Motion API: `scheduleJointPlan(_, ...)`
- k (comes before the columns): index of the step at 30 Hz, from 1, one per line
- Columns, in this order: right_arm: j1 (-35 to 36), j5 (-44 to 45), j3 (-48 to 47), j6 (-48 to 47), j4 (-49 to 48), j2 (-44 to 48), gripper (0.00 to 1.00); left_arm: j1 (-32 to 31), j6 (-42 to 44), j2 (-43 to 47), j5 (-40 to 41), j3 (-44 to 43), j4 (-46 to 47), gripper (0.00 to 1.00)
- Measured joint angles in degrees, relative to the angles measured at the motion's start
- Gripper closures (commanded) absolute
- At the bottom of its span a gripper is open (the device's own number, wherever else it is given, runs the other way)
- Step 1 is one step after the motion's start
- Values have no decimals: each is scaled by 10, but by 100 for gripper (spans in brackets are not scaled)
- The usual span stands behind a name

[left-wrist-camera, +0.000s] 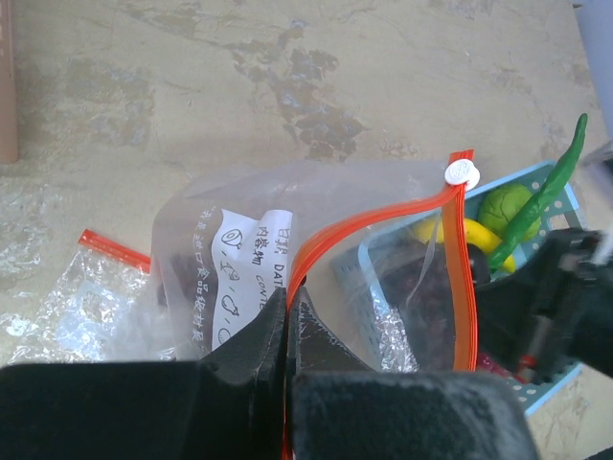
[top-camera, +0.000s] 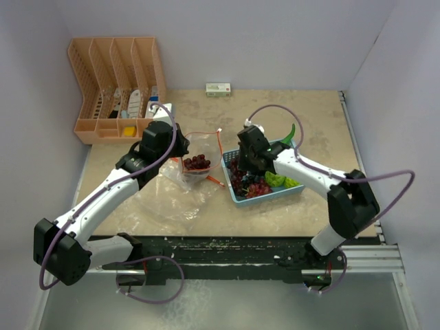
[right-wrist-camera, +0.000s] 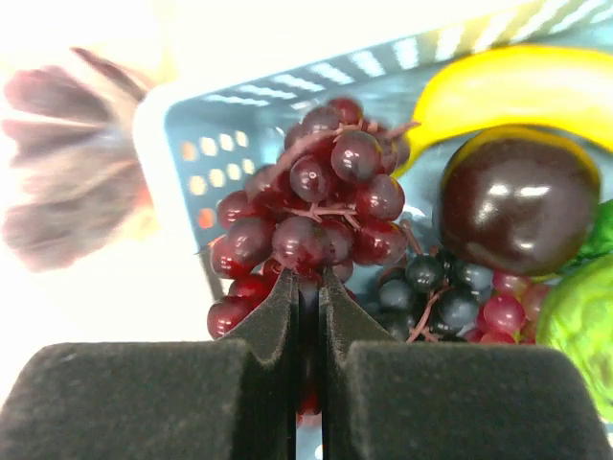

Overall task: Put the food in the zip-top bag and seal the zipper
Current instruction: Pick up the fake fruit from the bin, then place the fake fruit in the zipper food storage bag.

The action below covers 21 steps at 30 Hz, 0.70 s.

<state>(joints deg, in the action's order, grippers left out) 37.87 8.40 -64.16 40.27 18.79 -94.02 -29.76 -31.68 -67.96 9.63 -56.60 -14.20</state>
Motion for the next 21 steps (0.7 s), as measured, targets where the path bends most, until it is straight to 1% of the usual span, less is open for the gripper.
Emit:
scheduleJointPlan(6,0,10,-48,-25,24,92,100,0,0,0,0,2,0,100)
scheduleJointPlan(10,0,8,-55,-42,23,137,100,0,0,0,0,2,1,100)
scheduleJointPlan(15,0,-5,-69,-64,24,165,100,0,0,-1,0,3,3,100)
scheduleJointPlan(21,0,-22,-121,-97,21,179,100,0,-1,-1,0,3,4,100)
